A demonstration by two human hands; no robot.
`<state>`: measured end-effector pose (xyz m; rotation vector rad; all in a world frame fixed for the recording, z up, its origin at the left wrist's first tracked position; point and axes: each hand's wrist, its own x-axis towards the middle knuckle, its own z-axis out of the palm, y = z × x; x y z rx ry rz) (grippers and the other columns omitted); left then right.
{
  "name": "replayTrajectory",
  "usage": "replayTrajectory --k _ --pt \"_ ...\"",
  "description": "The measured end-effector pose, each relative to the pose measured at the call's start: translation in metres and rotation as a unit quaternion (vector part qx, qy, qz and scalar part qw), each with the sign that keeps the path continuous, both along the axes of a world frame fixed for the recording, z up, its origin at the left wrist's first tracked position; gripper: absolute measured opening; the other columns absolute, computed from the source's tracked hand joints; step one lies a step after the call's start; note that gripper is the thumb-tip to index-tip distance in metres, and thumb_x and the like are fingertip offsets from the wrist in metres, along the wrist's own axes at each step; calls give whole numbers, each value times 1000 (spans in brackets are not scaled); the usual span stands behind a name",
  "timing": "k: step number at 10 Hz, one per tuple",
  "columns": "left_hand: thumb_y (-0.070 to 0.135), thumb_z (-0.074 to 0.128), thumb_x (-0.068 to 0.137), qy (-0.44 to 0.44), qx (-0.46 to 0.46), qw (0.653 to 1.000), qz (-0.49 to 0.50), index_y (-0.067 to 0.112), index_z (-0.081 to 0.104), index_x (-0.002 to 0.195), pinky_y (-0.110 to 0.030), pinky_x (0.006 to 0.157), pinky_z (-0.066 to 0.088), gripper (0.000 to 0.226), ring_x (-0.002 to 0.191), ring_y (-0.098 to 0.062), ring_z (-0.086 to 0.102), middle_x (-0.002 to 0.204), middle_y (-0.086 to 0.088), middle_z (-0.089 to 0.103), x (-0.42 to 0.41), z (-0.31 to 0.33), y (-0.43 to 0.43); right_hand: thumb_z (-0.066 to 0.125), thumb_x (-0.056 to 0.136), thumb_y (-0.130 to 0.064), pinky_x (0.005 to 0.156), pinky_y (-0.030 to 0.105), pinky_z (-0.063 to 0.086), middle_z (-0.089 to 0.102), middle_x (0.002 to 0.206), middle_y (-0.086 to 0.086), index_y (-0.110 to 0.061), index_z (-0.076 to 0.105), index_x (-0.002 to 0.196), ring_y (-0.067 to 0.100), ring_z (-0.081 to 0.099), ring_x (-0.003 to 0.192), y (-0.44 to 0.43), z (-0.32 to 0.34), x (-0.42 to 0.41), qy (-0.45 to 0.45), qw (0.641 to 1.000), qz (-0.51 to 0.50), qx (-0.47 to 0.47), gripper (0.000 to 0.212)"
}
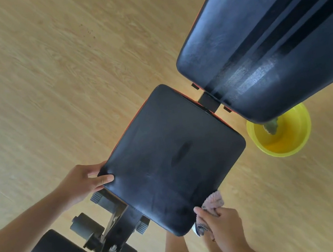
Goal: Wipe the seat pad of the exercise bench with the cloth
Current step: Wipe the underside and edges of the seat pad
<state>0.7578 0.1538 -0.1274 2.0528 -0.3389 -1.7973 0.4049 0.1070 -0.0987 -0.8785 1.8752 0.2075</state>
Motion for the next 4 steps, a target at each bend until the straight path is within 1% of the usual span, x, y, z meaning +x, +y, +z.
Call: replayTrajectory --k 1,2,3,4 --pt "11 77 87 -1 0 1000 -5 56 78 84 -18 78 59 46 94 2 74 99 18 81 -1 0 1 83 80 -41 56 30 41 55 43 0 0 67 56 23 50 51 -58 -2 -9 0 988 -129 -84 51" --pt "10 77 87 4 1 1000 0 58 77 81 -17 76 59 48 93 5 73 97 22 80 1 0 2 80 87 -37 60 32 46 63 42 -9 -12 71 59 20 55 55 -99 -4 -4 -13 962 -189 -195 39" --pt "11 77 86 9 2 1000 -3 54 77 90 -19 77 60 43 96 2 74 101 18 80 -1 -2 0 80 87 -35 57 28 44 58 38 -8 -11 67 53 17 53 50 -63 -8 1 9 985 -126 -120 44" --pt "20 77 87 16 22 1000 -2 44 72 115 -24 80 61 38 102 -7 75 113 11 79 5 6 7 74 78 -60 59 27 52 61 41 -6 -13 70 51 10 54 46 3 2 -3 7 995 42 94 54"
